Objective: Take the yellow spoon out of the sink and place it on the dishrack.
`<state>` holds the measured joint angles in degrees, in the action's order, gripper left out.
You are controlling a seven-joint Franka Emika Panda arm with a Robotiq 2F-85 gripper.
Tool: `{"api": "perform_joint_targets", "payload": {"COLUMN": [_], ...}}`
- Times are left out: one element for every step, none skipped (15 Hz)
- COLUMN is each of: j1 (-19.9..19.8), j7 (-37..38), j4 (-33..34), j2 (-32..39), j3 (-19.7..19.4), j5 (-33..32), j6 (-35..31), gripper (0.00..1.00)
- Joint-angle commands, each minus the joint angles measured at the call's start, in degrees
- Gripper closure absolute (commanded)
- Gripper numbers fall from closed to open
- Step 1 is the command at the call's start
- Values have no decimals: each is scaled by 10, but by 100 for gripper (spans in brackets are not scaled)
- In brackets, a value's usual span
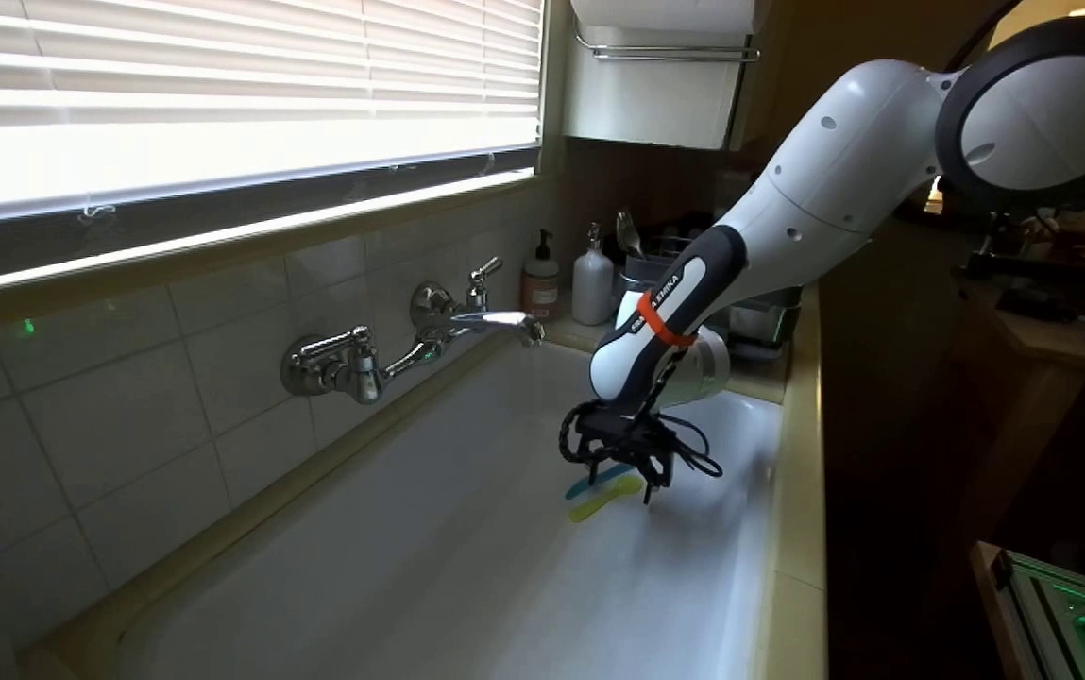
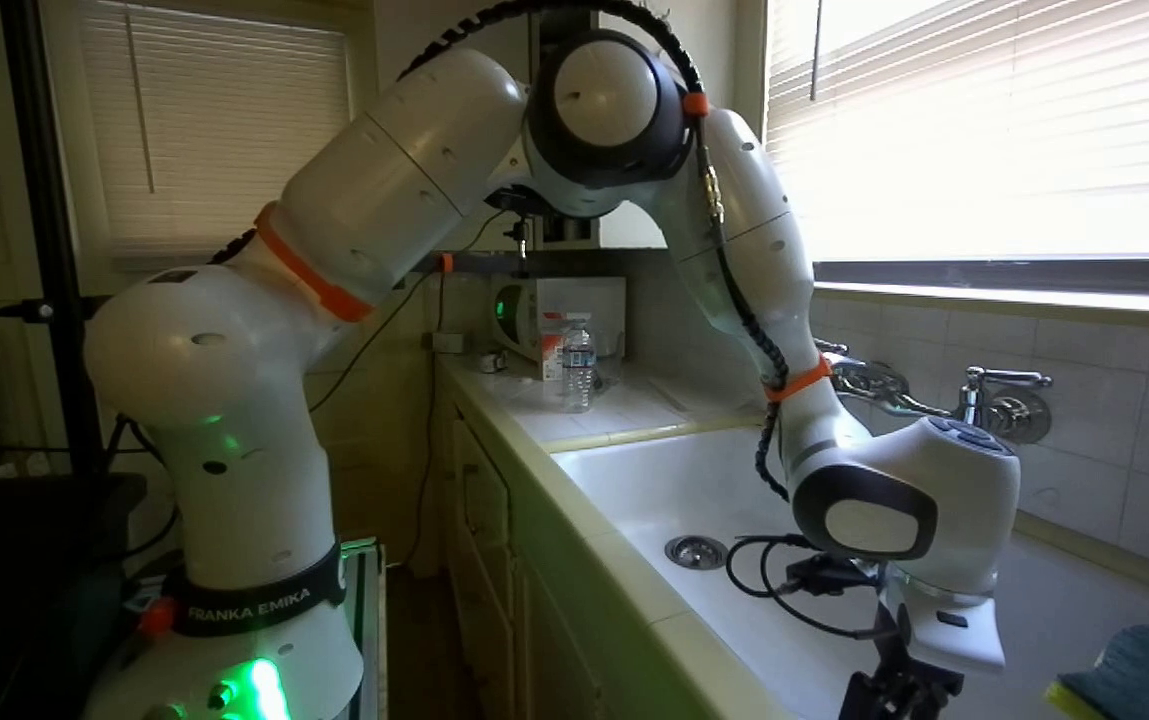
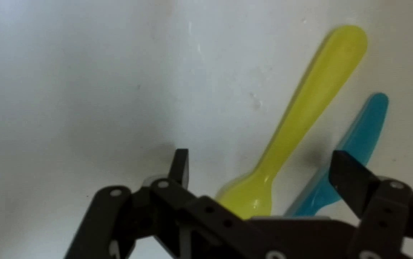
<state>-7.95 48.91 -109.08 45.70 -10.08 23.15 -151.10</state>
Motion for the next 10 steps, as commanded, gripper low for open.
{"api": "perform_joint_targets", "payload": {"j1": [6,4,-2,-1,-4,-5,-8,-10,-10,-11], "j7": [-5,-7,-11,-9,-11,-12,-14,-17,-17,-17], "j4": [-40,-41,-35,-31,-27,-25,-22,-19,-16,-14], "j2": [-24,-23,-19,-16,-13,-11,-9,-7,-3,-1], "j3": [-1,0,4,3,6,6,9,11,11,12], "j5": [0,1,5,4,6,6,8,9,9,9], "j6": [-24,-26,-27,-27,-28,-30,-33,-34,-36,-38], "gripper": [0,0,0,0,0,0,0,0,1,4]}}
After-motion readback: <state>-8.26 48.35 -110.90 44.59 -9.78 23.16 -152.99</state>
